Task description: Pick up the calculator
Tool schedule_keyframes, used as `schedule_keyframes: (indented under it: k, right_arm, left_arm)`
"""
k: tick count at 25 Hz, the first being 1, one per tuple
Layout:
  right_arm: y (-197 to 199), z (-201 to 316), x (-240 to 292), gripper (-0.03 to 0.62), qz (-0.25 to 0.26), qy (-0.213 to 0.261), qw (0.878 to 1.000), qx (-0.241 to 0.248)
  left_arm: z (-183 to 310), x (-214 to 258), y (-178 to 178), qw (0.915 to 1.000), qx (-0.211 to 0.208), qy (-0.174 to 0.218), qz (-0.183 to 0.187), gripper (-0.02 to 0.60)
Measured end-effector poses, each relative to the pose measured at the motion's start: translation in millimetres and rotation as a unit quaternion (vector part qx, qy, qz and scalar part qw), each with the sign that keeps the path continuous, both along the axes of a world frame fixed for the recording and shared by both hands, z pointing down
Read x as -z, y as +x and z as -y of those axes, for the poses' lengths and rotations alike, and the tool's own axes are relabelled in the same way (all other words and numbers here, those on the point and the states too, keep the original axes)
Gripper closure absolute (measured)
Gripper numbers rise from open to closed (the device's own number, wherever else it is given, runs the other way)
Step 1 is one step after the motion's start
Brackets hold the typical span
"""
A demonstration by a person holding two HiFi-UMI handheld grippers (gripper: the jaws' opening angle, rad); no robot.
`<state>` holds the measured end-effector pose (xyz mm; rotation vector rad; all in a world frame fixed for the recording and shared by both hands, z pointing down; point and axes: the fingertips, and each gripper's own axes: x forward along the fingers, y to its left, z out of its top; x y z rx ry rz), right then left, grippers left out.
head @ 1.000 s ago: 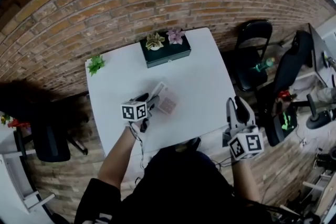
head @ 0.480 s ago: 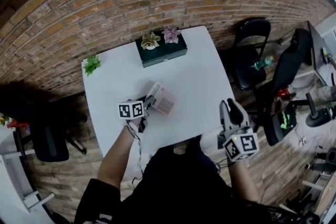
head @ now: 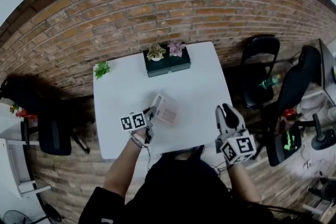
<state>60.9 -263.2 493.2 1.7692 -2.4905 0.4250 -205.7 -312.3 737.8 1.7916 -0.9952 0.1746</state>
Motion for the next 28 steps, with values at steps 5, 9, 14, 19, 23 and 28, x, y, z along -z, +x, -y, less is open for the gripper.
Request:
schedule_keyframes:
  k: [5,9,14,19,23,28]
  right_arm:
    - [8.9,9.7,2.7,0.513,0.011,0.004,1.000,0.025]
    - [15.1,14.0,4.6,0.518,0.015,0.006,0.999,0.035]
    - [20.7,15.7,9.7,0.522,0.013,0.010,0.999,0.043]
    - [21.5,16.0,18.5,0.515,0.003,0.018,0.998,0.053]
    - [18.9,16.7,32.9,0.510,-0.003,0.035,0.998,0.061]
    - [20.8,17.5,47.1,0.514,-0.016,0.053,0.997,0.057]
  left_arm:
    - [-4.8,22.6,6.7,0.9992,0.036,0.009,-0.015,0.532]
    - [-6.3,51.2,9.9,0.9963,0.066,0.024,-0.050,0.532]
    - [-4.1,97.6,17.5,0.9912,0.083,0.058,-0.085,0.532]
    - [-2.8,146.5,32.4,0.9830,0.089,0.089,-0.133,0.532]
    - [-1.4,184.0,44.1,0.9767,0.082,0.114,-0.163,0.532]
    - [-10.3,210.4,50.6,0.9656,0.105,0.090,-0.220,0.532]
